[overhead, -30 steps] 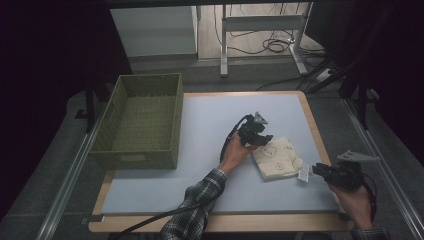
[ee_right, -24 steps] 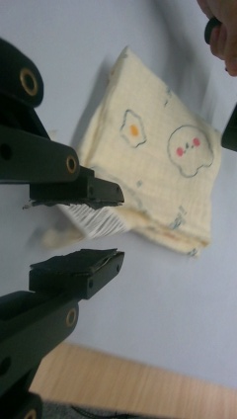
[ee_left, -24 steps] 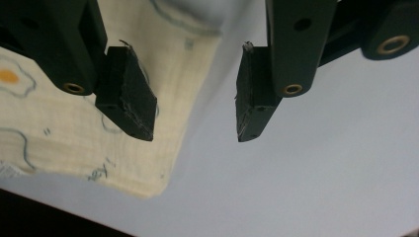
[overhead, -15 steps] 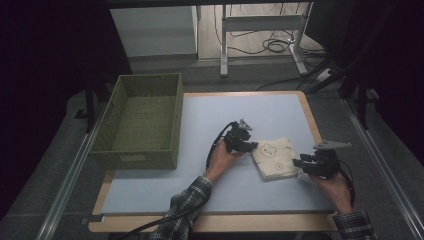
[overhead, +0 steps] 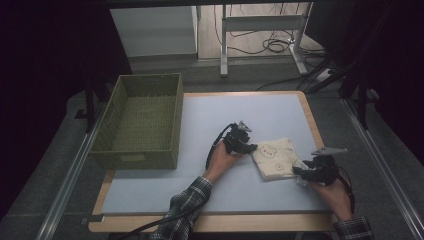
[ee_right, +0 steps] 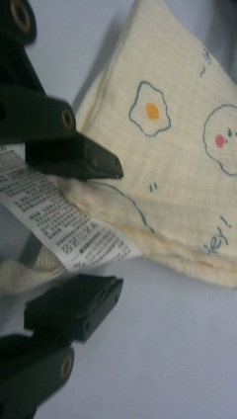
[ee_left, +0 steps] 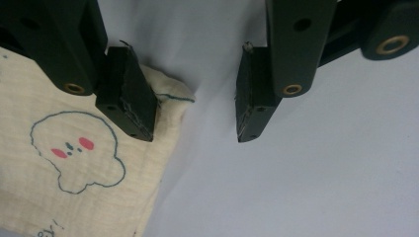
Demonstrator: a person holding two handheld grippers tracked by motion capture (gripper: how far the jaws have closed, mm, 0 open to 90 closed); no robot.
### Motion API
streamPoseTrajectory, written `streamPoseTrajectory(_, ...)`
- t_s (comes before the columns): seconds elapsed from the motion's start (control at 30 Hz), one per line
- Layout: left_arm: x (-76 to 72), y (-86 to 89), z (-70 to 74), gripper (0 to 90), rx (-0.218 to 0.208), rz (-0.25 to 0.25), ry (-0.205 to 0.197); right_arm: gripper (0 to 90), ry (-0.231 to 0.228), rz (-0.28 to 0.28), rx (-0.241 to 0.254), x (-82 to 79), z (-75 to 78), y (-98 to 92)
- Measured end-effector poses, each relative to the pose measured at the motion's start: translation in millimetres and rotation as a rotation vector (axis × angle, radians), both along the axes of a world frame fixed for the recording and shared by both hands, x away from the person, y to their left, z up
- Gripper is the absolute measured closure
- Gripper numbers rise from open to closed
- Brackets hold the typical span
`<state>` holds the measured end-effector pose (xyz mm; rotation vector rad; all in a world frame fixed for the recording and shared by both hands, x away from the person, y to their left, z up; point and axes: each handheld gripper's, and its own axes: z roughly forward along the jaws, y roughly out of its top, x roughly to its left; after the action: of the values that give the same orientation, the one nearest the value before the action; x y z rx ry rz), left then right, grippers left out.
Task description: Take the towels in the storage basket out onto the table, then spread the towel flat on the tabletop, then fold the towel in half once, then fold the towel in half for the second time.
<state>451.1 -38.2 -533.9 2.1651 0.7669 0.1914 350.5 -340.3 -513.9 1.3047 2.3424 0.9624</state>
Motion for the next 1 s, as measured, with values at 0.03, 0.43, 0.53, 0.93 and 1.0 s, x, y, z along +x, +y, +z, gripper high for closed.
streamPoseTrajectory(0.03, -0.1, -0.1, -0.1, 50.5, 0.0, -0.001, -0.001, 56.4, 0.012, 0.003, 0.013, -0.9, 0.4, 1.5)
streamPoseTrajectory(0.43, -3.2, -1.4, 1.6, 59.1, 0.0, -0.022, 0.027, 80.3, 0.072, 0.046, 0.104, 0.1, 0.6, 1.9)
streamPoseTrajectory(0.53, -4.2, -2.6, 2.8, 75.5, -0.011, -0.053, 0.059, 80.2, 0.066, 0.055, 0.115, -1.3, 1.8, 3.5)
streamPoseTrajectory(0.93, -7.0, 12.7, 17.7, 85.9, -0.017, -0.028, -0.004, 80.2, 0.035, 0.098, 0.172, -3.0, 15.3, 13.3)
streamPoseTrajectory(1.0, -7.5, 17.4, 20.7, 85.9, -0.027, -0.02, -0.01, 80.2, 0.032, 0.109, 0.174, -1.9, 16.4, 16.6)
